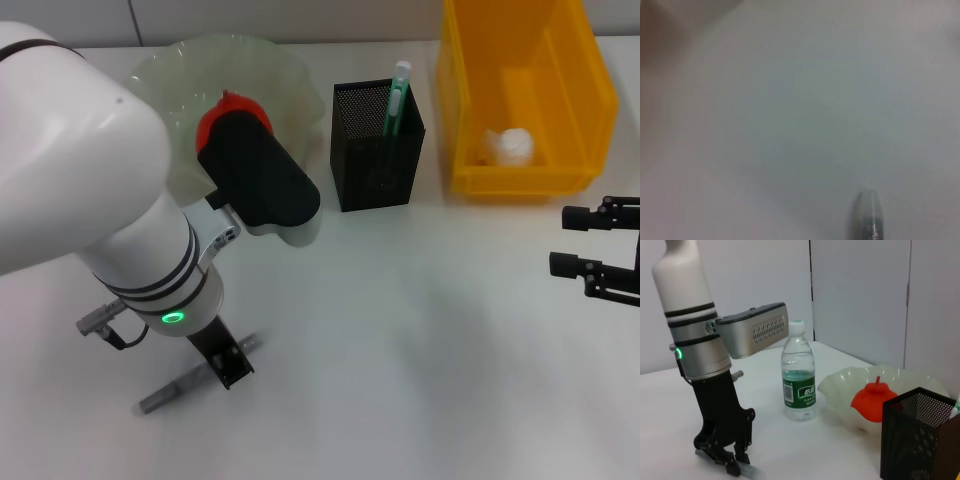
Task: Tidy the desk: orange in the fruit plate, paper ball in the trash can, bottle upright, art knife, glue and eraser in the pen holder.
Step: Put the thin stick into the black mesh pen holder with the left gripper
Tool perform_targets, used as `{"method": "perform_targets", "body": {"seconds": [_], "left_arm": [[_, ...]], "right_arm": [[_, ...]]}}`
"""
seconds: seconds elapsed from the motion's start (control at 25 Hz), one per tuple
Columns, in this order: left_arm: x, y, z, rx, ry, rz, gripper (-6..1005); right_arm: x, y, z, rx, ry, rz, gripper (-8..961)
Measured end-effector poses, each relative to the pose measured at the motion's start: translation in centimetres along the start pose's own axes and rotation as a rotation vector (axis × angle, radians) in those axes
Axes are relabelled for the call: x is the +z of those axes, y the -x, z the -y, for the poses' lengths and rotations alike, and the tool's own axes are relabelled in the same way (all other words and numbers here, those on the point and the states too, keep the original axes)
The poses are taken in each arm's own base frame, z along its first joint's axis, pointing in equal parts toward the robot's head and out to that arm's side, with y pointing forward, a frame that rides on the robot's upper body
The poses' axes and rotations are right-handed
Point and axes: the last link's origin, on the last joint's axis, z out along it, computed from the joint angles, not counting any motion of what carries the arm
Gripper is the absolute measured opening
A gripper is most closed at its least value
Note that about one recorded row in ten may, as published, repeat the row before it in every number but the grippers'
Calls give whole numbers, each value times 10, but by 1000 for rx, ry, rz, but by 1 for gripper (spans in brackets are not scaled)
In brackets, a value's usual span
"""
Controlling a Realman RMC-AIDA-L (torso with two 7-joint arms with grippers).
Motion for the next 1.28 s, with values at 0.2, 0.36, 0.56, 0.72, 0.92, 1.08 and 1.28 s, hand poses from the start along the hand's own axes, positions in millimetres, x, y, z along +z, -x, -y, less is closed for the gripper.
{"method": "perform_targets", "body": {"seconds": [0.2, 0.36, 0.56, 0.72, 0.92, 1.08, 1.28], "left_arm": [[-10, 0, 4, -23, -8, -43, 183], [-23, 2, 11, -43, -21, -98, 160], [-55, 10, 25, -61, -37, -265, 161], [-85, 13, 31, -37, -28, -439, 154], [-111, 3, 32, 40, 4, -674, 154], [-112, -7, 36, 57, -20, -773, 148], [-108, -26, 42, 33, -52, -952, 147]], "right_arm": [[-1, 2, 0, 4, -1, 11, 524], [-1, 4, 1, 13, -2, 23, 524], [3, 9, 3, 42, 8, 32, 553], [9, 15, 5, 63, 28, 35, 581], [17, 19, 7, 67, 52, 47, 617], [20, 19, 6, 63, 64, 43, 645], [23, 18, 4, 82, 82, 24, 681]]}}
